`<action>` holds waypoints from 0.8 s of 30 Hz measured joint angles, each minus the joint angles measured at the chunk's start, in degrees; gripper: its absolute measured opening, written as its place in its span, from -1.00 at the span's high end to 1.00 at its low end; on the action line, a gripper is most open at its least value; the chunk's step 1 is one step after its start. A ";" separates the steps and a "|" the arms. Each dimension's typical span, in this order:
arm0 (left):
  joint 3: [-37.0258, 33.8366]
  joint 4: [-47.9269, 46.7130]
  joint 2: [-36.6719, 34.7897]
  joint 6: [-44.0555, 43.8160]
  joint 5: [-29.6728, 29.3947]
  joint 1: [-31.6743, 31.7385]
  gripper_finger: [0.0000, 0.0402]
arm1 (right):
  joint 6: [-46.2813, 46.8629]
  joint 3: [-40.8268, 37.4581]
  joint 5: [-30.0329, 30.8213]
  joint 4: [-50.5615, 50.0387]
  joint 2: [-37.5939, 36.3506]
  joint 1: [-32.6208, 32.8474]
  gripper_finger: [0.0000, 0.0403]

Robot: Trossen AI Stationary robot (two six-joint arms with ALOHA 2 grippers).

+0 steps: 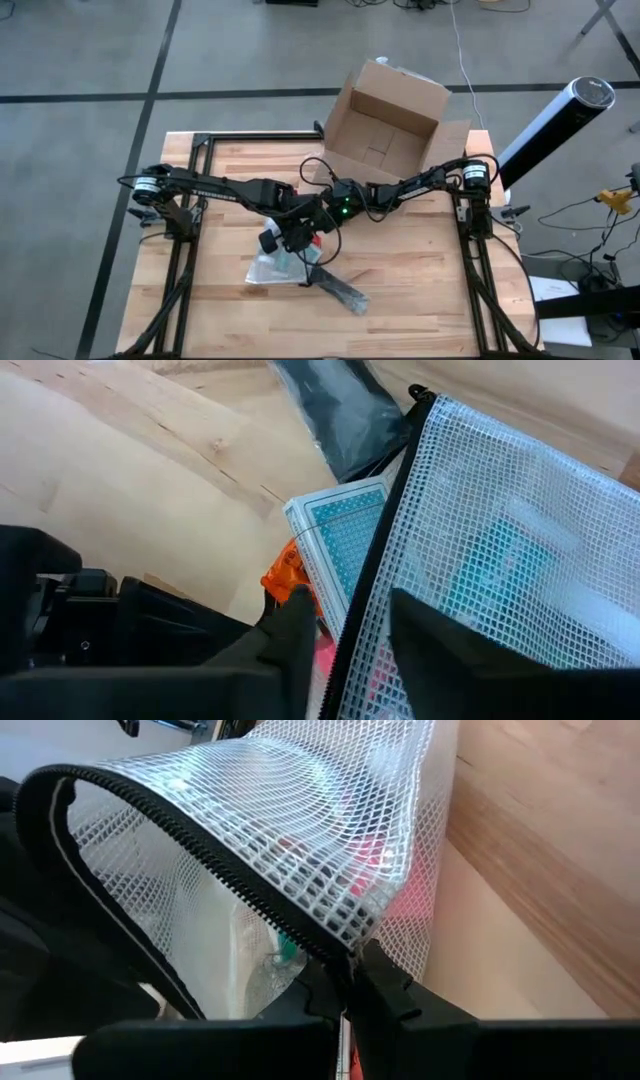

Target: Unpack boxes

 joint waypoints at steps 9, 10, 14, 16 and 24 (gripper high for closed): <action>0.00 0.03 0.00 -0.92 -1.43 0.00 -0.16 | 0.33 0.00 -1.86 0.14 0.00 0.00 1.00; 0.00 0.09 0.00 -0.99 -1.44 0.00 -0.18 | 0.34 0.00 -1.94 0.32 0.00 0.00 1.00; 0.00 0.11 -0.16 -1.72 -1.45 -0.03 -0.19 | 0.50 0.00 -3.00 1.99 0.00 -0.02 1.00; 0.21 -0.32 -0.63 -2.16 -1.46 -0.07 -0.15 | 0.74 0.15 -3.56 3.48 0.00 0.00 1.00; 0.90 -4.39 -3.30 -3.66 -1.09 -0.07 0.10 | -2.32 4.97 -4.40 -2.06 0.22 0.00 1.00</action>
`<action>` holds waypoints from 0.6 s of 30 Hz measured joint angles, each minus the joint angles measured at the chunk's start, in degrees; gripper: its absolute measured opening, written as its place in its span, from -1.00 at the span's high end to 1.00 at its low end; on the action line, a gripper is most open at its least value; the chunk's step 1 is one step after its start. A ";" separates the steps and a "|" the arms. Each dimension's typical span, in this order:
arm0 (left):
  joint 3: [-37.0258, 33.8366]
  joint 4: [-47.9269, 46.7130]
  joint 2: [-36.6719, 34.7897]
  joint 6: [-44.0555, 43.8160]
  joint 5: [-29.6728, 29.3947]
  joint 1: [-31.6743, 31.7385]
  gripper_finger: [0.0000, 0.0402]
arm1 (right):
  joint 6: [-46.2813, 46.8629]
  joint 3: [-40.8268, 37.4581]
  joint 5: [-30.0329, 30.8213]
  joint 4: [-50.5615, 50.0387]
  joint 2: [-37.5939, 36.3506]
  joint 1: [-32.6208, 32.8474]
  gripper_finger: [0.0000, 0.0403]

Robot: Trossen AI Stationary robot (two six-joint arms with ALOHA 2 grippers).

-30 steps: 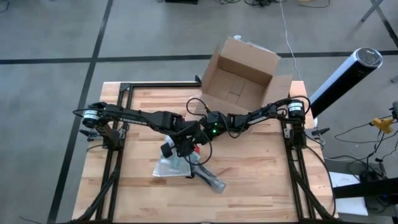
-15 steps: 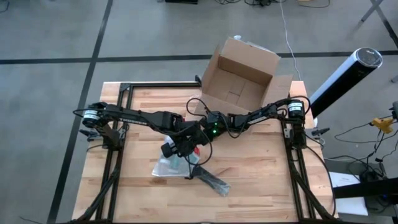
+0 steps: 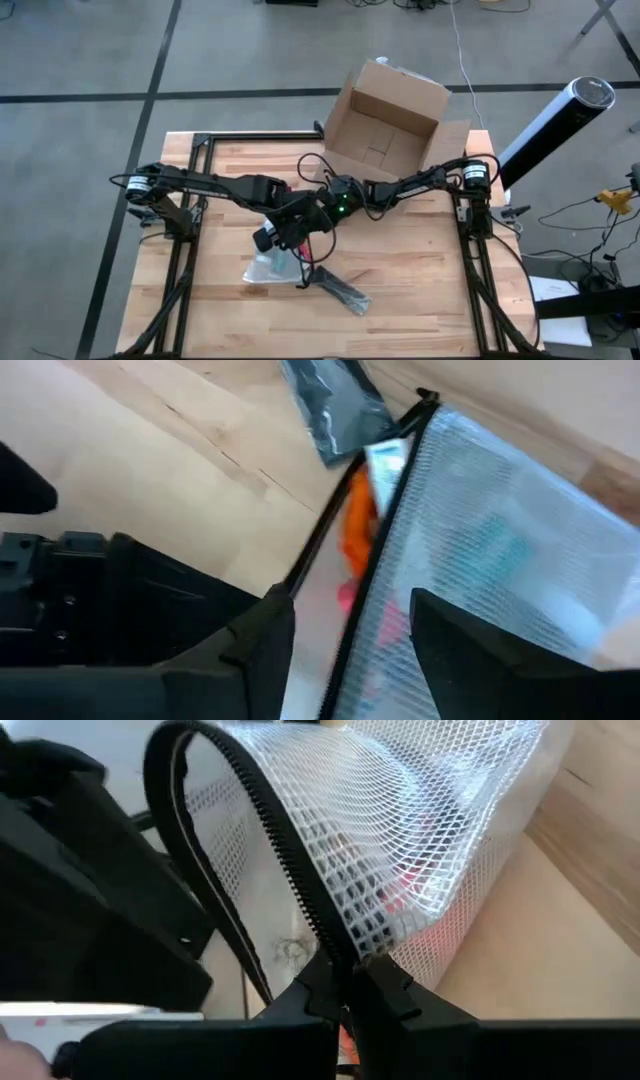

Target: Unpack boxes

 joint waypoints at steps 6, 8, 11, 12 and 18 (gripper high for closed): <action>0.00 -2.93 -0.13 -2.11 0.10 0.00 0.06 | -2.95 1.34 -0.37 -3.70 0.00 0.00 1.00; 0.00 -2.84 -0.13 -2.15 0.10 0.00 -0.01 | -3.01 1.39 -0.38 -3.69 0.02 0.00 1.00; 0.00 -2.95 -0.13 -2.26 0.10 0.00 -0.12 | -2.70 1.32 -0.39 -3.73 0.02 0.00 1.00; 0.00 -3.03 -0.15 -2.32 0.10 0.00 -0.16 | -2.61 1.30 -0.40 -3.73 0.02 0.00 1.00; 0.00 -4.26 -1.05 -2.41 0.12 0.00 -0.36 | -3.56 1.64 -1.52 -3.63 0.04 0.00 1.00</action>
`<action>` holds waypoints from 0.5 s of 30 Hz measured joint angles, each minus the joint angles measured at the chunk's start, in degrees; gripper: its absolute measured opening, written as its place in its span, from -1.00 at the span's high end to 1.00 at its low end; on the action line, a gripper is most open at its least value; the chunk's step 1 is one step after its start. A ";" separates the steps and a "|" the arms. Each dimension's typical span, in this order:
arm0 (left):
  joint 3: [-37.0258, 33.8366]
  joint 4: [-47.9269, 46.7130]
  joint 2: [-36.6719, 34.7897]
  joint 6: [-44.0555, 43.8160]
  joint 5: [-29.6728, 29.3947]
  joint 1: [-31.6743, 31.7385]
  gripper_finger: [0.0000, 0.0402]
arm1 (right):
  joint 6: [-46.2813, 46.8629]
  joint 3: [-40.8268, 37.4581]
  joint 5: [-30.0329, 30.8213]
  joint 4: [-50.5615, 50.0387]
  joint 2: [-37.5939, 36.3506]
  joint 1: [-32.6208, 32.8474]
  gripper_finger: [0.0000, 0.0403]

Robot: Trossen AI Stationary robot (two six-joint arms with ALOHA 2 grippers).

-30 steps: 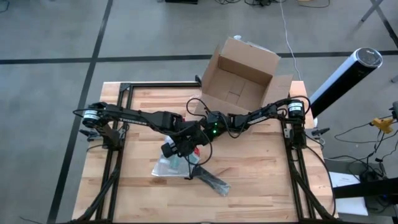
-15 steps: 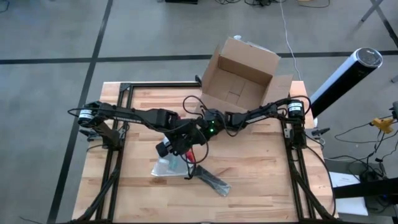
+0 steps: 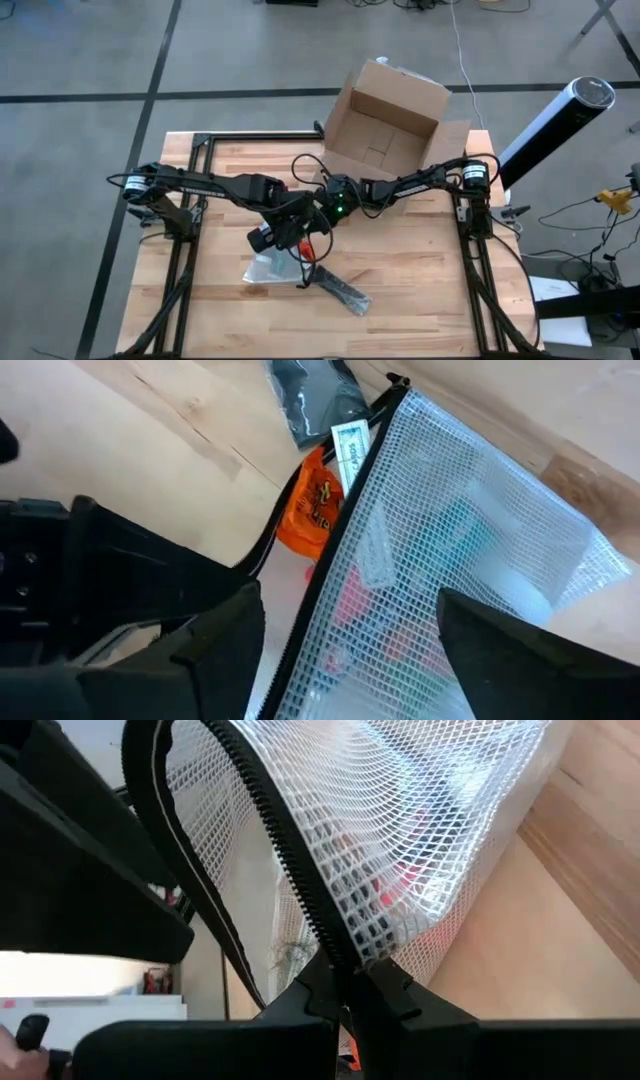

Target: Unpack boxes

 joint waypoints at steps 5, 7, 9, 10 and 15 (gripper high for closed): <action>-0.15 -2.21 -1.30 -1.05 0.03 -0.07 -0.39 | -0.40 0.14 -1.29 0.41 0.03 -0.06 1.00; -0.61 -2.79 -1.58 -1.10 0.05 -0.14 -0.38 | -0.52 0.14 -1.52 0.39 0.03 -0.13 1.00; -1.18 -2.41 -1.59 -0.87 0.05 -0.15 -0.38 | -0.61 -0.04 -1.91 0.39 0.03 -0.13 1.00; -1.37 -2.00 -1.59 -0.51 0.06 -0.15 -0.38 | -0.63 -0.17 -2.04 0.18 0.03 -0.13 1.00; -2.61 -0.22 -1.68 0.54 0.07 -0.15 -0.38 | -0.59 -0.41 -3.07 -0.04 0.07 -0.13 1.00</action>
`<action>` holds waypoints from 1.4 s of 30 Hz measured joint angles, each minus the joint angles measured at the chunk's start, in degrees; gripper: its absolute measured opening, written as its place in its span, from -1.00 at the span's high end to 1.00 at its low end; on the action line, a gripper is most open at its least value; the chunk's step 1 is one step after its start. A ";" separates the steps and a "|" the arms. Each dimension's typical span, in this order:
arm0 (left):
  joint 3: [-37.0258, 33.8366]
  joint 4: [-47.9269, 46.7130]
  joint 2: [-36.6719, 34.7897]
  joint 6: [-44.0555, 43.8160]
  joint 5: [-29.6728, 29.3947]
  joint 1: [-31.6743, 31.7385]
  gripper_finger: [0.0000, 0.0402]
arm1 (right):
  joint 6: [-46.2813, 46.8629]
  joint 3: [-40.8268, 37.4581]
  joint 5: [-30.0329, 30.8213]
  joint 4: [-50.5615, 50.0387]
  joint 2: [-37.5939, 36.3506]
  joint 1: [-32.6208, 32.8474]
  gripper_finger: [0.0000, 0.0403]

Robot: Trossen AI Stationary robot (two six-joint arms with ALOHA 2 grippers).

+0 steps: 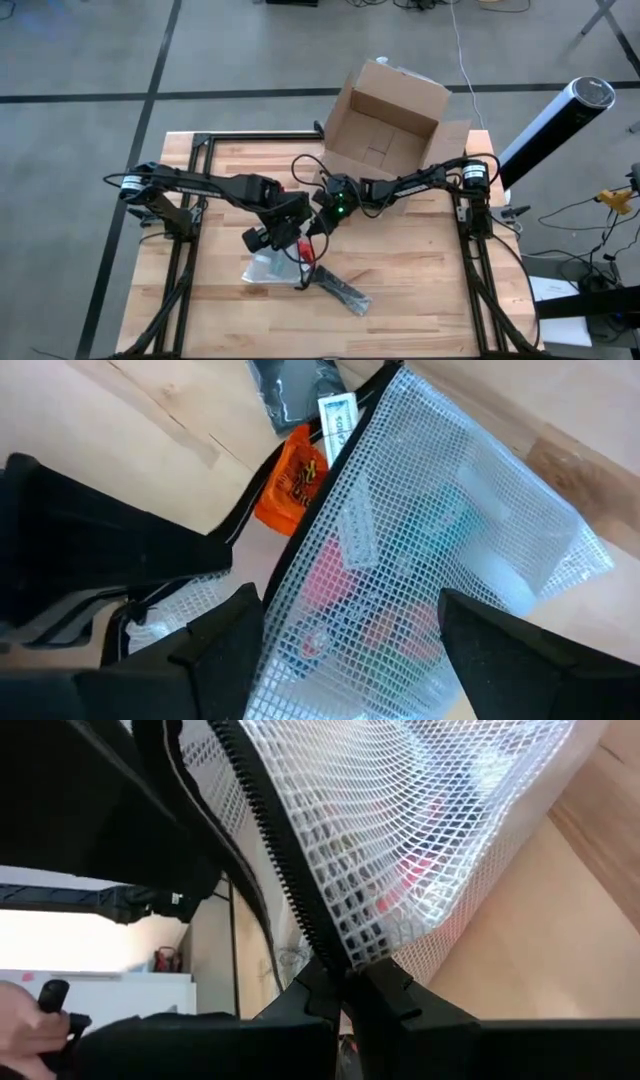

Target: Unpack boxes

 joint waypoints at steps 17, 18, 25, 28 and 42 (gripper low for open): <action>-1.86 0.04 -0.64 1.51 -2.05 -1.51 -0.38 | 0.55 0.39 -3.29 4.37 -0.03 -0.02 1.00; -1.80 0.02 -0.75 1.58 -2.05 -1.66 -0.38 | 0.56 0.39 -3.29 4.37 -0.09 -0.02 1.00; -1.80 3.39 -0.74 3.52 -2.08 -2.79 -0.38 | 0.55 0.39 -3.36 4.43 -0.11 -0.35 1.00; -1.80 5.62 -0.74 4.37 -2.10 -2.99 -0.38 | 0.55 0.37 -3.98 4.59 -0.11 -0.42 1.00; -5.91 6.96 0.72 7.24 -5.02 -2.99 -0.37 | 0.96 1.04 -7.30 5.01 -0.33 -0.35 1.00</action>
